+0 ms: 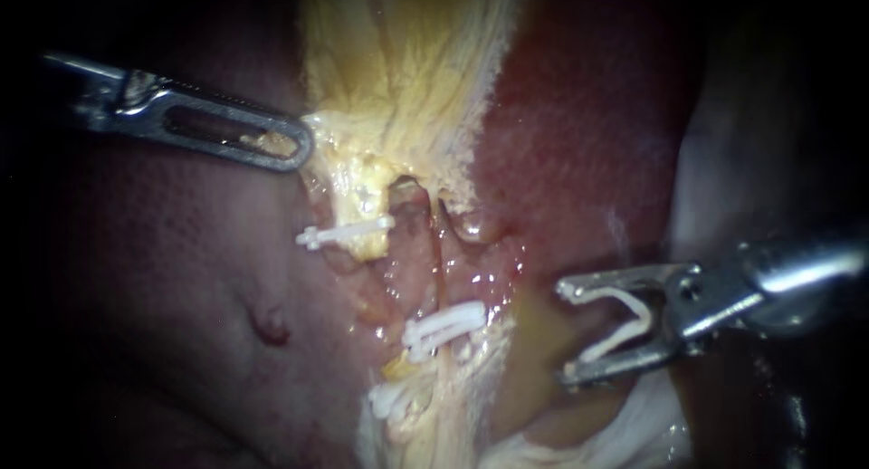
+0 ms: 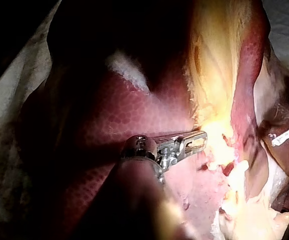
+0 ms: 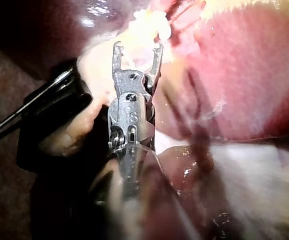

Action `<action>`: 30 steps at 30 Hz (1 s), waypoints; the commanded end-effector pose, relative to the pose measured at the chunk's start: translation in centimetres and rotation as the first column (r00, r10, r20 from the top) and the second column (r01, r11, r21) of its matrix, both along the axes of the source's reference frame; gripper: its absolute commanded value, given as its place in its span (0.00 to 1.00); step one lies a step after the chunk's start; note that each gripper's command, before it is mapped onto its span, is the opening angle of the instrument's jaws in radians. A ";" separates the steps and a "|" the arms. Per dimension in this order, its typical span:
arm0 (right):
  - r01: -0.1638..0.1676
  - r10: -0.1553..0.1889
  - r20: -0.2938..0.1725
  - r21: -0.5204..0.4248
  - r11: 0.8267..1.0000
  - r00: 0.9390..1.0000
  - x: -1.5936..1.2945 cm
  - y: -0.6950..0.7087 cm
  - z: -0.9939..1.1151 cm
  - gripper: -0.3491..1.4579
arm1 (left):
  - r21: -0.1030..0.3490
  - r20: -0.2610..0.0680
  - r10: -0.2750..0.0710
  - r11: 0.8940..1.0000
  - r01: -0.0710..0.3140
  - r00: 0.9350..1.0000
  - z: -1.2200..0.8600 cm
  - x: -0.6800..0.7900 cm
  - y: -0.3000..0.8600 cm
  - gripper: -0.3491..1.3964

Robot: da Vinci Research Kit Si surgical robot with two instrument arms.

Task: Clipping third clip right tube

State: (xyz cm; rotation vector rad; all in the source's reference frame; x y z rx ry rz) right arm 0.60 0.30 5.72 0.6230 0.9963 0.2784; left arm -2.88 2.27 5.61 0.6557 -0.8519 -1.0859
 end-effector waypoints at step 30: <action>-0.068 0.067 0.015 0.139 0.988 0.998 0.67 0.50 0.92 0.46 | -0.003 -0.001 -0.001 1.000 0.001 1.000 0.04 -0.02 -0.03 0.00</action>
